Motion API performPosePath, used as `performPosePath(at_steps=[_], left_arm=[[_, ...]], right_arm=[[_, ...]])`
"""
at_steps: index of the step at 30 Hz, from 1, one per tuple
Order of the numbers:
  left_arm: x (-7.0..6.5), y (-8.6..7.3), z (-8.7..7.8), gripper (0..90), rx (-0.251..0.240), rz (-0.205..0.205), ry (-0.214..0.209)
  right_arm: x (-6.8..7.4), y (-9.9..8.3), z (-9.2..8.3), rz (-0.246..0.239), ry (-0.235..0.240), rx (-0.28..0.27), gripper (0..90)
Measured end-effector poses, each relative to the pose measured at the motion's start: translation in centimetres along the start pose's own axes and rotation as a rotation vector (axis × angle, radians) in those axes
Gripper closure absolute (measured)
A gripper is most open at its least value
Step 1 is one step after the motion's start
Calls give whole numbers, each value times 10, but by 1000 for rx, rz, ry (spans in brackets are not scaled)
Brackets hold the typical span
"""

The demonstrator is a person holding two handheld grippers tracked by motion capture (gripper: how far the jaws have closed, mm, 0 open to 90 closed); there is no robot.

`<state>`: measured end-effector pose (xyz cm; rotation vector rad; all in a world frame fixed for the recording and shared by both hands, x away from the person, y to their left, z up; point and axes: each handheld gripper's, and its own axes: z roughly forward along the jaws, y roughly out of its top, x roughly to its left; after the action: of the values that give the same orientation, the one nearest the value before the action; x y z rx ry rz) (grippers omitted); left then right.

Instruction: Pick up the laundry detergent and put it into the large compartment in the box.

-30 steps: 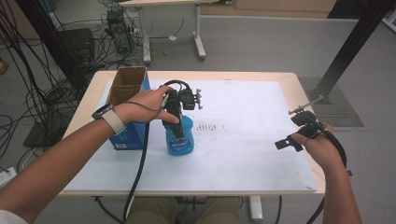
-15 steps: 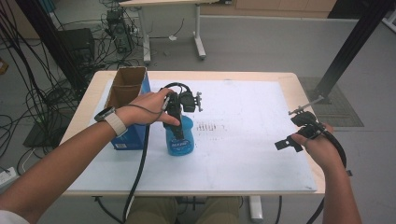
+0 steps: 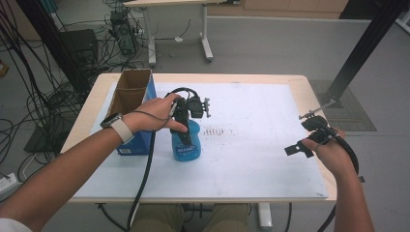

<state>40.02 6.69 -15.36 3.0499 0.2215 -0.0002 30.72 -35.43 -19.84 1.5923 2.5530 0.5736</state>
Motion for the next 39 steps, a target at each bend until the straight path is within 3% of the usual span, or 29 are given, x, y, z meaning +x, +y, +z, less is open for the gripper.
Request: performPosePath(at_steps=[39], left_arm=[[-2, -4, 3, 282, -12, -2, 24]], right_arm=[[1, -1, -1, 0, -3, -1, 87]])
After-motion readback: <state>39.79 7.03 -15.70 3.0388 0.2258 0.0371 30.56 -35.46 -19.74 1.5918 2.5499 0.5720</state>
